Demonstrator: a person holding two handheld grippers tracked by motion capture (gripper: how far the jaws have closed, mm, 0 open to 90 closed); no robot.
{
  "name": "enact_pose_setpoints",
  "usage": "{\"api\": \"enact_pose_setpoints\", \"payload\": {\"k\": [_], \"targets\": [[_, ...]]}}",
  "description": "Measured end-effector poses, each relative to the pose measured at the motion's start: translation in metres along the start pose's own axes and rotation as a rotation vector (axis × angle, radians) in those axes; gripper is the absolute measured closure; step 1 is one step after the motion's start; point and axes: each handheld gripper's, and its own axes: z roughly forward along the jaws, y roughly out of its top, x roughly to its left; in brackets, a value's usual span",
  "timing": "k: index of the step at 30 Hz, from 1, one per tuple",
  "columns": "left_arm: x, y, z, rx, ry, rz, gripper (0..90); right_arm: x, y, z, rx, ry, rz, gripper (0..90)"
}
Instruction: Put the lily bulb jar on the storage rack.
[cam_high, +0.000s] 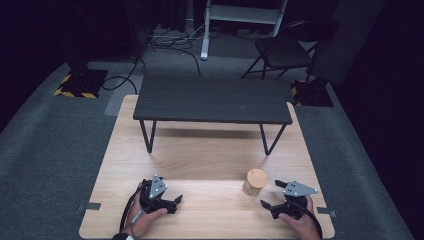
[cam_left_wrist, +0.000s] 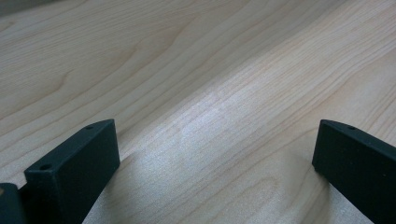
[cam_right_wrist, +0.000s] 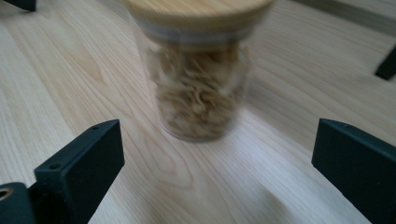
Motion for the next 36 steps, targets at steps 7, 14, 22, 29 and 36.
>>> {"api": "enact_pose_setpoints", "payload": {"k": [7,14,22,29,36], "targets": [[0.000,0.000,0.000,-0.001,-0.003,0.001,0.6,-0.003,0.020,0.013,0.005,0.059,-0.030,2.0],[0.001,0.000,0.000,-0.001,-0.005,0.003,0.7,-0.008,0.027,0.025,0.010,0.088,-0.013,1.9],[0.001,0.000,0.000,-0.001,-0.009,0.007,0.7,-0.011,0.036,0.032,0.026,0.089,-0.016,1.9],[0.002,0.000,0.000,0.000,-0.013,0.009,0.6,-0.012,0.046,0.037,0.035,0.088,-0.026,1.9],[0.003,0.000,0.000,0.000,-0.017,0.013,0.6,-0.014,0.057,0.041,0.050,0.094,-0.036,2.0]]}}
